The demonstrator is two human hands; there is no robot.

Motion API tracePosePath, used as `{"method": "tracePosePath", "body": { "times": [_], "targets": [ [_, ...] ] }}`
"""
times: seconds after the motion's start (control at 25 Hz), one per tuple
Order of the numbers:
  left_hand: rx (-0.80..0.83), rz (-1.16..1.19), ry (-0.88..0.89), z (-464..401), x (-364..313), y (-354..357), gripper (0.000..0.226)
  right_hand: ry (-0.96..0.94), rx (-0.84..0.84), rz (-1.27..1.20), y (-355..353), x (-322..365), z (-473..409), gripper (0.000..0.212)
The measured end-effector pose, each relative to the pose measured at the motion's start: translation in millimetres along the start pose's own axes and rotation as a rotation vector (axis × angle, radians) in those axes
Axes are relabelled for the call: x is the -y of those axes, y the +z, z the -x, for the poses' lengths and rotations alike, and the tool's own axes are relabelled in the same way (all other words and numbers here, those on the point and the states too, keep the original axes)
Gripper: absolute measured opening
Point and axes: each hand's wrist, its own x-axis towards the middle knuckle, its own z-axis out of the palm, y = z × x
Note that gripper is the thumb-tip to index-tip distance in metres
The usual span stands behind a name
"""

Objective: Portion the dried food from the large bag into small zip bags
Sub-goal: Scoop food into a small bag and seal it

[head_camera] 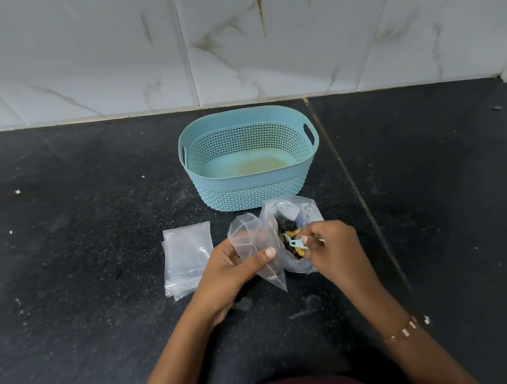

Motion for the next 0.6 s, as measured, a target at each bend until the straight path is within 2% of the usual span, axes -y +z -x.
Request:
{"method": "tracePosePath", "body": {
  "times": [0.12, 0.2, 0.32, 0.48, 0.6],
  "targets": [
    [0.039, -0.045, 0.009, -6, -5, -1, 0.037, 0.185, 0.034, -0.27, -6, -6, -9, 0.016],
    [0.049, -0.071, 0.015, -8, -5, -3, 0.042, 0.231, 0.052, -0.379, -11, -11, -12, 0.017],
    [0.054, -0.127, 0.018, -7, -1, -7, 0.039, 0.2, 0.089, -0.362, -13, -12, -10, 0.016],
    [0.045, -0.201, 0.038, -4, 3, -9, 0.032, 0.249, 0.065, -0.456, -8, -10, -11, 0.017],
    [0.044, -0.225, 0.05, -4, 4, -8, 0.035, 0.256, 0.084, -0.464, -9, -10, -12, 0.016]
  ]
}}
